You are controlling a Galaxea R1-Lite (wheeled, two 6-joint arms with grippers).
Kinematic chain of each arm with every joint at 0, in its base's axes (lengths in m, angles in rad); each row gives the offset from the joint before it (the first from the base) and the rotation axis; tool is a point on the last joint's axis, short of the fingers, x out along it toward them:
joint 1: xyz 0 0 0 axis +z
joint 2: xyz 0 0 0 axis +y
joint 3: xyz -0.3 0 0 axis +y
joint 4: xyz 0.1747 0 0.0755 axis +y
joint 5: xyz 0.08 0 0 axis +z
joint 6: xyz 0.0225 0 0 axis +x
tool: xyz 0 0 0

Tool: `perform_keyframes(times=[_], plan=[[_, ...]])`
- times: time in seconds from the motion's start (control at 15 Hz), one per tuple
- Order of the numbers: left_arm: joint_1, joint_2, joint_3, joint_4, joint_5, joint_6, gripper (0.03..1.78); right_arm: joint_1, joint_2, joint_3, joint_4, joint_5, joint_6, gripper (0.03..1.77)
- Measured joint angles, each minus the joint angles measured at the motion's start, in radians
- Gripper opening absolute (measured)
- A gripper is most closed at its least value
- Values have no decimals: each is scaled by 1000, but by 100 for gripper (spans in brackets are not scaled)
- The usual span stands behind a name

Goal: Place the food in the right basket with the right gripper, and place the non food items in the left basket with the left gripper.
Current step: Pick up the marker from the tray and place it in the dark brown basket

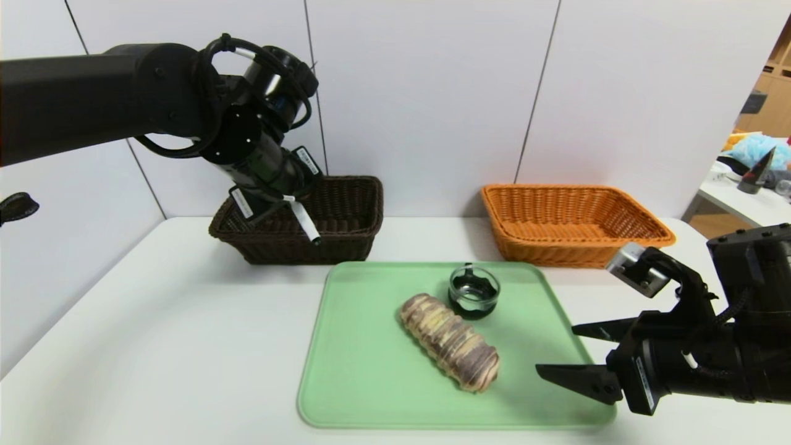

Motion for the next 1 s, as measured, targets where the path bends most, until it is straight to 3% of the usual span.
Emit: perform_keyframes(times=[0.33, 1.0], plan=[[67, 1, 0, -79, -119, -19, 17, 0, -7, 4, -5, 0, 1, 170], [112, 85, 0, -198, -161, -17, 17, 4, -12, 29, -6, 2, -1, 170]])
